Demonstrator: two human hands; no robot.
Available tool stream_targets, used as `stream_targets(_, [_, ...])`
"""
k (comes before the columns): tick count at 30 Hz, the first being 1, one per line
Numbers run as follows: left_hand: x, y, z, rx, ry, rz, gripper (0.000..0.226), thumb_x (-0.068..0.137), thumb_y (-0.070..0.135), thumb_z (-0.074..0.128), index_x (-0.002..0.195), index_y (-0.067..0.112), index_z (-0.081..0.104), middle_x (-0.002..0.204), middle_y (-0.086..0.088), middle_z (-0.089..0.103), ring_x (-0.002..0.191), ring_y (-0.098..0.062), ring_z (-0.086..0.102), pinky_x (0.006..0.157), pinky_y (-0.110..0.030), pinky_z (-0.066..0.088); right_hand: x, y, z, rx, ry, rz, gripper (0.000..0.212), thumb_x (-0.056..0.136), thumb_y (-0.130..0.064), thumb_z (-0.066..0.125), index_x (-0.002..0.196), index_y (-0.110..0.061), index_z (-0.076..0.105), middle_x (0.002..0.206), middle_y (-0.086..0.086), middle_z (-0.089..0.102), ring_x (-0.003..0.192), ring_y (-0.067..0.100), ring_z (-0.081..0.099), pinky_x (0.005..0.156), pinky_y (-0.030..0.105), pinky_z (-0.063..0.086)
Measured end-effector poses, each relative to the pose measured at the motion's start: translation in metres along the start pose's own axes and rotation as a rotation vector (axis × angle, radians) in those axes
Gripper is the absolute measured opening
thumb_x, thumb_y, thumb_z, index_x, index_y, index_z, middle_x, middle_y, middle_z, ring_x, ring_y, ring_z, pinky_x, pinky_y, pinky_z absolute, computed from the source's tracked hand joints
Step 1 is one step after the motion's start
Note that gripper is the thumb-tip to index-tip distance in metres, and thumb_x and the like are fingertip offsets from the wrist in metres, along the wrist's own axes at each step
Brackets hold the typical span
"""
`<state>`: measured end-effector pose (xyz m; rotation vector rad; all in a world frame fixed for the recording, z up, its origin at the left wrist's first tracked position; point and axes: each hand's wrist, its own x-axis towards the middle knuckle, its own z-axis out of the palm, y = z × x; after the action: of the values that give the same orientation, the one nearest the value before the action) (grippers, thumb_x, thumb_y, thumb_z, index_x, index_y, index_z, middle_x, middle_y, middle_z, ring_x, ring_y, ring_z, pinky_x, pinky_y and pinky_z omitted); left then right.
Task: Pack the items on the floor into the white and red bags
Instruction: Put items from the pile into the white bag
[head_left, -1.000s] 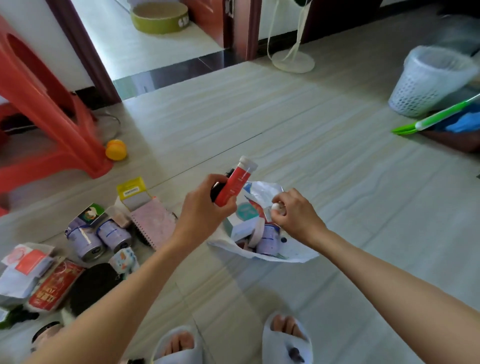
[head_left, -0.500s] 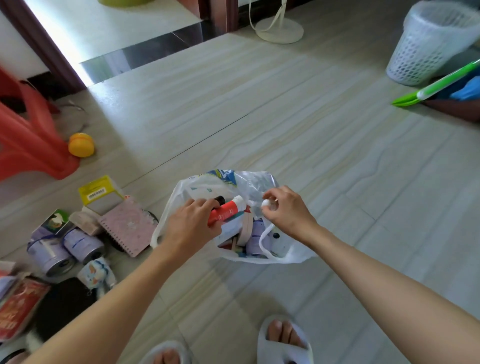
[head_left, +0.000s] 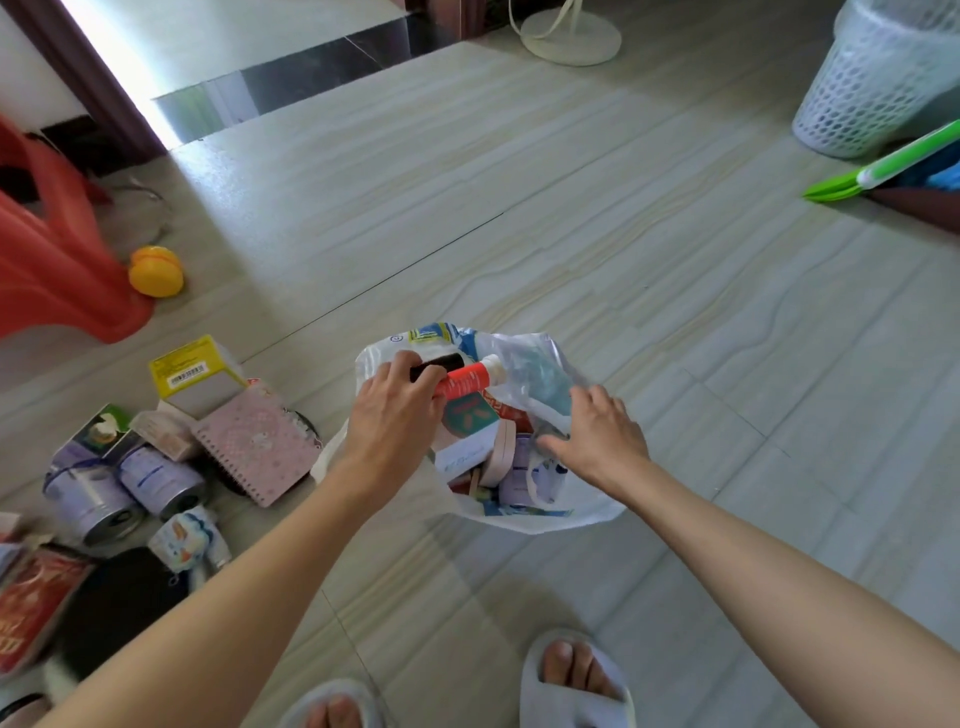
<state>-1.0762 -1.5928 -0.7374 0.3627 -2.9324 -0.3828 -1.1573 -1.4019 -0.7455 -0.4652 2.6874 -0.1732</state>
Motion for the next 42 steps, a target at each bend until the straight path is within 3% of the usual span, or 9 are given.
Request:
stream_targets(3, [-0.003, -0.005, 0.002, 0.006, -0.011, 0.046, 0.027, 0.081, 0.012, 0.066, 0.107, 0.007, 0.062, 0.104, -0.018, 0.058, 0.087, -0.037, 0.059, 0.075, -0.043, 0.049, -0.007, 0.001, 0.017, -0.017, -0.114, 0.088, 0.069, 0.081, -0.048, 0.062, 0.130, -0.010, 0.033, 0.134, 0.009, 0.038, 0.124, 0.029, 0.037, 0.094, 0.043, 0.039])
stream_targets(9, [0.001, -0.005, 0.006, 0.106, -0.002, 0.058, 0.028, 0.083, 0.011, 0.060, 0.111, 0.011, 0.059, 0.110, -0.016, 0.058, 0.109, -0.035, 0.052, 0.100, -0.052, 0.033, -0.020, 0.019, 0.022, -0.276, -0.041, -0.013, 0.029, 0.089, -0.006, 0.044, 0.118, -0.008, 0.045, 0.124, 0.010, 0.050, 0.117, 0.029, 0.046, 0.090, 0.037, 0.038])
stream_targets(18, [-0.007, 0.007, -0.002, 0.348, -0.089, 0.009, 0.043, 0.075, 0.006, 0.065, 0.116, 0.013, 0.054, 0.114, -0.015, 0.058, 0.128, -0.040, 0.039, 0.105, -0.056, -0.018, -0.012, 0.051, 0.005, 0.548, 0.366, 0.257, 0.015, 0.091, -0.007, 0.046, 0.099, -0.002, 0.057, 0.105, 0.014, 0.062, 0.097, 0.029, 0.056, 0.086, 0.039, 0.046])
stream_targets(24, [-0.007, 0.019, -0.004, 0.284, -0.170, 0.146, 0.049, 0.071, 0.005, 0.068, 0.117, 0.013, 0.052, 0.105, -0.010, 0.061, 0.099, -0.033, 0.059, 0.108, -0.059, 0.014, -0.011, 0.044, -0.001, 0.760, 0.503, 0.275, 0.015, 0.091, -0.008, 0.045, 0.099, -0.002, 0.056, 0.105, 0.013, 0.058, 0.089, 0.017, 0.049, 0.080, 0.028, 0.040])
stream_targets(28, [-0.003, 0.019, 0.007, 0.175, -0.181, 0.270, 0.057, 0.064, 0.002, 0.077, 0.116, 0.012, 0.057, 0.104, -0.011, 0.064, 0.089, -0.032, 0.064, 0.080, -0.043, 0.051, -0.014, 0.028, -0.006, 0.806, 0.502, 0.142, 0.008, 0.091, -0.009, 0.048, 0.093, -0.007, 0.056, 0.091, 0.003, 0.057, 0.085, 0.015, 0.051, 0.073, 0.020, 0.037])
stream_targets(32, [0.003, 0.029, 0.004, 0.099, -0.319, 0.339, 0.067, 0.084, 0.001, 0.053, 0.144, 0.015, 0.027, 0.149, -0.006, 0.030, 0.130, -0.031, 0.036, 0.102, -0.043, 0.039, -0.012, 0.022, -0.009, 0.780, 0.480, 0.069, 0.008, 0.091, -0.009, 0.050, 0.093, -0.006, 0.058, 0.086, -0.001, 0.057, 0.080, 0.013, 0.051, 0.070, 0.016, 0.037])
stream_targets(36, [0.009, 0.044, -0.002, 0.169, -0.418, 0.375, 0.068, 0.088, 0.000, 0.038, 0.148, 0.017, 0.009, 0.157, 0.000, 0.001, 0.144, -0.024, 0.001, 0.114, -0.035, 0.016, -0.007, 0.029, -0.008, 0.996, 0.503, 0.295, 0.014, 0.091, -0.010, 0.049, 0.099, -0.005, 0.058, 0.090, 0.001, 0.057, 0.085, 0.015, 0.052, 0.074, 0.023, 0.040])
stream_targets(39, [0.006, 0.042, 0.001, 0.207, -0.259, 0.289, 0.062, 0.084, -0.001, 0.044, 0.143, 0.012, 0.027, 0.156, -0.010, 0.012, 0.143, -0.029, 0.008, 0.116, -0.045, 0.006, -0.006, 0.039, -0.006, 1.094, 0.475, 0.393, 0.014, 0.090, -0.010, 0.050, 0.099, -0.005, 0.060, 0.084, -0.002, 0.057, 0.084, 0.015, 0.053, 0.067, 0.019, 0.041])
stream_targets(42, [0.004, 0.033, 0.003, 0.200, -0.075, -0.002, 0.046, 0.086, 0.012, 0.054, 0.130, 0.002, 0.044, 0.139, -0.022, 0.040, 0.128, -0.040, 0.039, 0.104, -0.049, 0.032, -0.008, 0.042, -0.006, 1.033, 0.444, 0.342, 0.011, 0.090, -0.011, 0.050, 0.095, -0.008, 0.059, 0.088, 0.002, 0.059, 0.085, 0.015, 0.055, 0.071, 0.024, 0.043])
